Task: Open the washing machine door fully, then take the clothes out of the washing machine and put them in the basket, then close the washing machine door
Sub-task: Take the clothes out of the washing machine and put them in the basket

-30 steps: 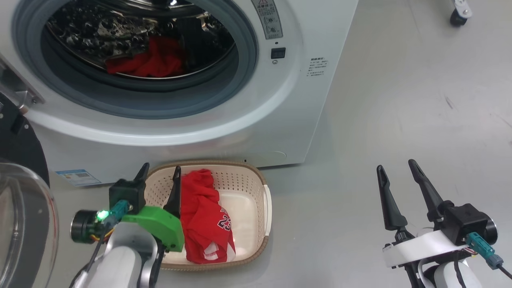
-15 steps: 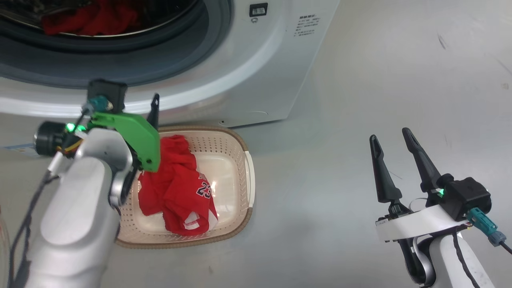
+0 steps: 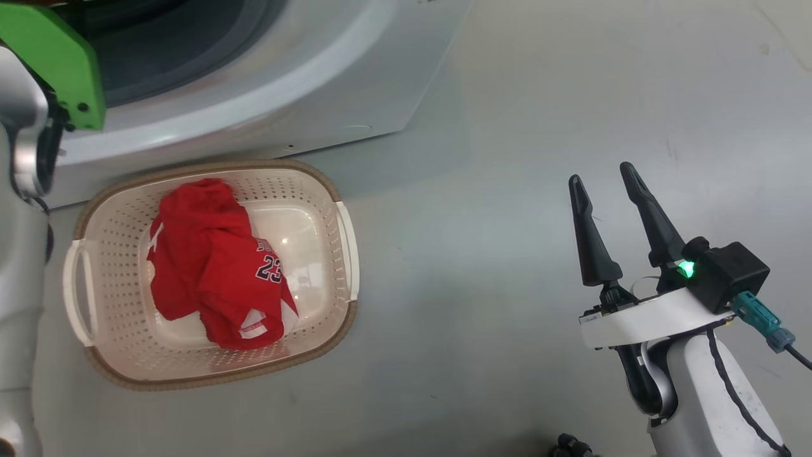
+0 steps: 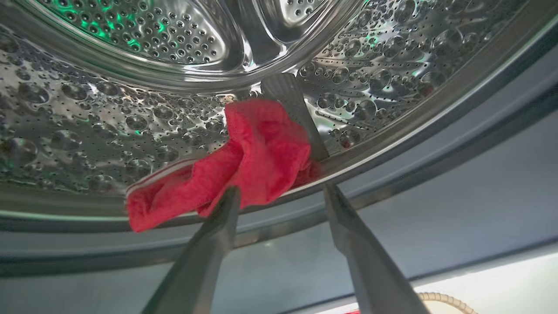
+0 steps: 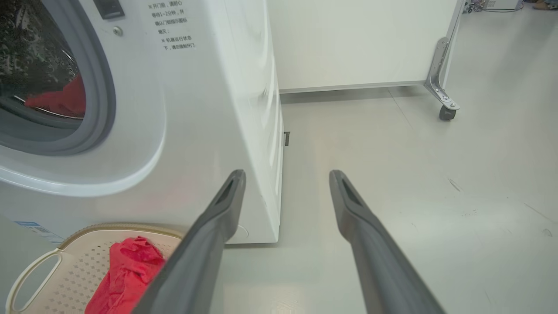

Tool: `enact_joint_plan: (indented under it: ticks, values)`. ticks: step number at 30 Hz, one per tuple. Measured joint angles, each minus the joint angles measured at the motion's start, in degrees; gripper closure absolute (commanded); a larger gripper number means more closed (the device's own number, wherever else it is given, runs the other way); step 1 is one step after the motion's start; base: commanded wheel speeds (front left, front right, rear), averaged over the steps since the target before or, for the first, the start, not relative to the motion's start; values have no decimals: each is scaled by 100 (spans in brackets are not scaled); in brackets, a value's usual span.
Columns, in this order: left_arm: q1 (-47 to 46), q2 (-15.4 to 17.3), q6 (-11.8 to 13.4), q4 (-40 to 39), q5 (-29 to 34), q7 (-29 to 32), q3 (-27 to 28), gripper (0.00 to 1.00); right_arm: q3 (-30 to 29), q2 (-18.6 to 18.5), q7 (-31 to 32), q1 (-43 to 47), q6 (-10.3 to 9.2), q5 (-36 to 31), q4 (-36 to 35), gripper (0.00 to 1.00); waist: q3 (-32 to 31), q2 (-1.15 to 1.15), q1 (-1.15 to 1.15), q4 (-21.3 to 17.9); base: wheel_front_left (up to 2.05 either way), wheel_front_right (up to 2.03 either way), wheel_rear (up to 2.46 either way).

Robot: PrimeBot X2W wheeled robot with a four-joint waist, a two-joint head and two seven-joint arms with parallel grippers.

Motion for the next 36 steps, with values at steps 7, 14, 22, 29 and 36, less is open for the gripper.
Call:
enact_joint_plan:
  ticks: [7, 14, 22, 29, 36]
  values:
    - [-564, 375, 33, 200, 259, 168, 62, 0, 53, 35, -18, -123, 12, 74, 176, 0, 259, 0, 0, -344, 0, 0, 0]
    - [-853, 631, 185, 515, 468, 272, 201, 0, 110, 49, -19, -240, 19, 122, 301, 0, 478, 0, 0, -598, 0, 0, 0]
    - [-924, 649, 303, 891, 469, 321, 401, 12, 113, 58, -26, -369, 20, 167, 325, 0, 617, 0, -1, -776, 0, 0, 0]
    - [-1016, 602, 328, 1007, 494, 250, 441, 100, 82, 62, -26, -436, 62, 169, 304, 0, 642, 0, -1, -780, 0, 0, 0]
    - [-1044, 398, 359, 998, 528, -177, 438, 100, -49, 64, -26, -461, 62, 168, 274, 0, 643, 0, -1, -685, 0, 0, 0]
